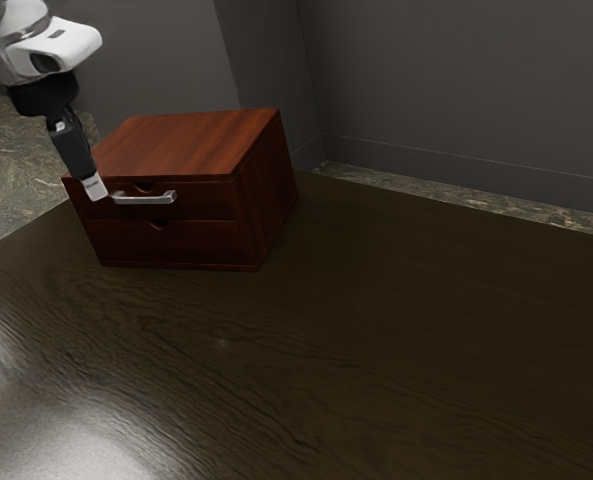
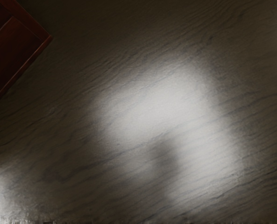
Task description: Pull the drawer handle with one arm to open the drawer
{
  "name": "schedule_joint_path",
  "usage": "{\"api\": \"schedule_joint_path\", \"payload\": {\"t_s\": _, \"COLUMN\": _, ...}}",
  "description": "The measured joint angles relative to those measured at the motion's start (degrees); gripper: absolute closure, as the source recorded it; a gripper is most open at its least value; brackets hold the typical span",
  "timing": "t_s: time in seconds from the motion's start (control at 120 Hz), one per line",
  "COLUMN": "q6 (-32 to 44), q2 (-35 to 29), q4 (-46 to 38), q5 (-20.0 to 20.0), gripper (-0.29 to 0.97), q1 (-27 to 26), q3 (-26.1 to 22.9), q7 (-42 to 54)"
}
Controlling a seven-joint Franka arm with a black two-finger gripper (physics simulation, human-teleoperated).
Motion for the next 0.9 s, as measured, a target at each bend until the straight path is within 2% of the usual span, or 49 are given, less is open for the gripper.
{"api": "schedule_joint_path", "payload": {"t_s": 0.35, "q6": 0.15, "q2": 0.07, "q4": -0.06, "q5": 0.01, "gripper": 0.00, "q1": 5.98, "q3": 0.12, "q7": 0.41}}
{"api": "schedule_joint_path", "payload": {"t_s": 0.5, "q6": -0.19, "q2": -1.53, "q4": -1.68, "q5": 4.01, "gripper": 0.00, "q1": 7.46, "q3": 0.19, "q7": 0.58}}
{"api": "schedule_joint_path", "payload": {"t_s": 0.567, "q6": -0.28, "q2": -4.10, "q4": -4.27, "q5": 5.64, "gripper": 0.00, "q1": 4.86, "q3": 1.20, "q7": 0.66}}
{"api": "schedule_joint_path", "payload": {"t_s": 0.65, "q6": -0.30, "q2": -9.63, "q4": -9.43, "q5": 8.22, "gripper": 0.00, "q1": -2.57, "q3": 2.65, "q7": 1.36}}
{"api": "schedule_joint_path", "payload": {"t_s": 0.733, "q6": -0.31, "q2": -15.90, "q4": -15.79, "q5": 11.92, "gripper": 0.00, "q1": -4.10, "q3": 4.20, "q7": 2.61}}
{"api": "schedule_joint_path", "payload": {"t_s": 0.833, "q6": -0.30, "q2": -18.82, "q4": -18.92, "q5": 14.44, "gripper": 0.00, "q1": -10.40, "q3": 11.81, "q7": 4.95}}
{"api": "schedule_joint_path", "payload": {"t_s": 0.9, "q6": 0.27, "q2": -18.93, "q4": -19.46, "q5": 15.20, "gripper": 0.00, "q1": -11.28, "q3": 13.51, "q7": 7.44}}
